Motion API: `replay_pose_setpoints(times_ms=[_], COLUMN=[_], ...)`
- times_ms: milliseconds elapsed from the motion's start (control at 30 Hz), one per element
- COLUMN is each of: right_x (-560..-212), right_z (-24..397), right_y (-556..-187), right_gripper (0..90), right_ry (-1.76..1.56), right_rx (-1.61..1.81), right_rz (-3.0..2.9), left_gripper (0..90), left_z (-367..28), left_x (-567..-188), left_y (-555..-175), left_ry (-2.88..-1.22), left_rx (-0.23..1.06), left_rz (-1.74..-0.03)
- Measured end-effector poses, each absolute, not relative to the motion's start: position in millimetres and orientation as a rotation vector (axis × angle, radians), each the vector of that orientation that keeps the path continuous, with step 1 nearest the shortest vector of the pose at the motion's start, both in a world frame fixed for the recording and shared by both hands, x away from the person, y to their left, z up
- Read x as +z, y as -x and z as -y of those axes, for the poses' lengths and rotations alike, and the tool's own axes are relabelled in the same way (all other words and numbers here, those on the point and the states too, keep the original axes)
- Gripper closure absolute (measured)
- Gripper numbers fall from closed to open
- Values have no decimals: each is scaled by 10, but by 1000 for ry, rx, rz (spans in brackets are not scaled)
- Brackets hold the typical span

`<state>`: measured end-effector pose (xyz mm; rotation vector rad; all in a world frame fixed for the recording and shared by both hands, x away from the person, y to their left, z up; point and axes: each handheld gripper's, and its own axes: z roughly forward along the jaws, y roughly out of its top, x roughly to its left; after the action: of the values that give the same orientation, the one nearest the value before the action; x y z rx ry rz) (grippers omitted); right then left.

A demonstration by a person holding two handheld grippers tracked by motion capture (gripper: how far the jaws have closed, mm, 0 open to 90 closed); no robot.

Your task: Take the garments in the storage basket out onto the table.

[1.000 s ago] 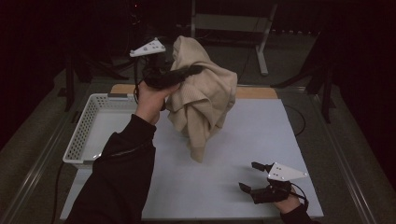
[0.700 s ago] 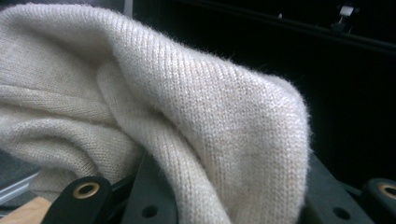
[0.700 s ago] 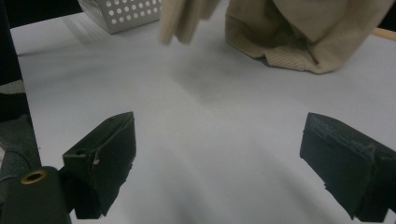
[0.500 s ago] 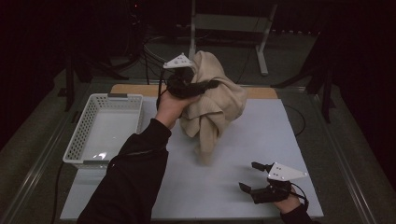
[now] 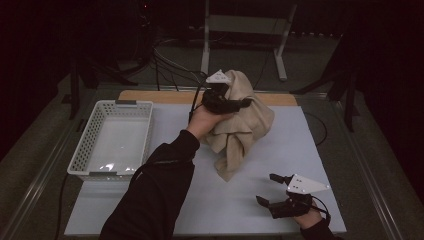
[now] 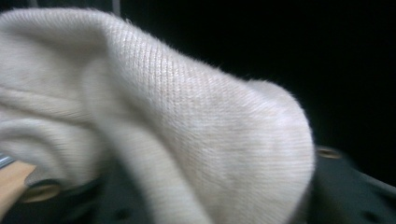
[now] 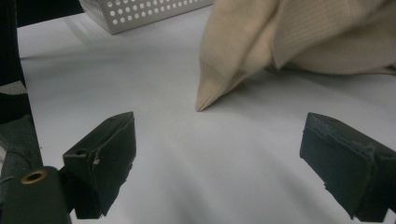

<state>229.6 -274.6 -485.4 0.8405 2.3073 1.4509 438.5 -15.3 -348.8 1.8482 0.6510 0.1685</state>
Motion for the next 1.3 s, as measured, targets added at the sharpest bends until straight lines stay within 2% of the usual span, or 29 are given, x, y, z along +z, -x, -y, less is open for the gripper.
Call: replay_pose_setpoints(times_ms=[133, 533, 667, 767, 1300], right_x=[-4852, -4852, -4855, -4855, -4858], right_z=[2751, 2739, 2745, 2751, 2743], right_y=[-2295, -2291, -2288, -2286, -2281], right_gripper=[109, 109, 109, 109, 109], right_ry=[-841, -836, -839, -840, -832], right_rx=[1452, 1454, 1455, 1455, 1441], right_rz=[-2305, -2307, -2310, -2309, -2307], left_gripper=[280, 161, 26, 3, 2], left_z=[192, -14, -53, -76, -272], left_x=[-3497, -3322, -3295, -3273, -3344], left_y=[-4371, -4256, -4219, -4193, -4031], left_ry=[-1895, -1856, -1882, -1884, -1946], left_rx=[189, 185, 179, 167, 200], left_rz=[-669, -662, -628, -611, -591])
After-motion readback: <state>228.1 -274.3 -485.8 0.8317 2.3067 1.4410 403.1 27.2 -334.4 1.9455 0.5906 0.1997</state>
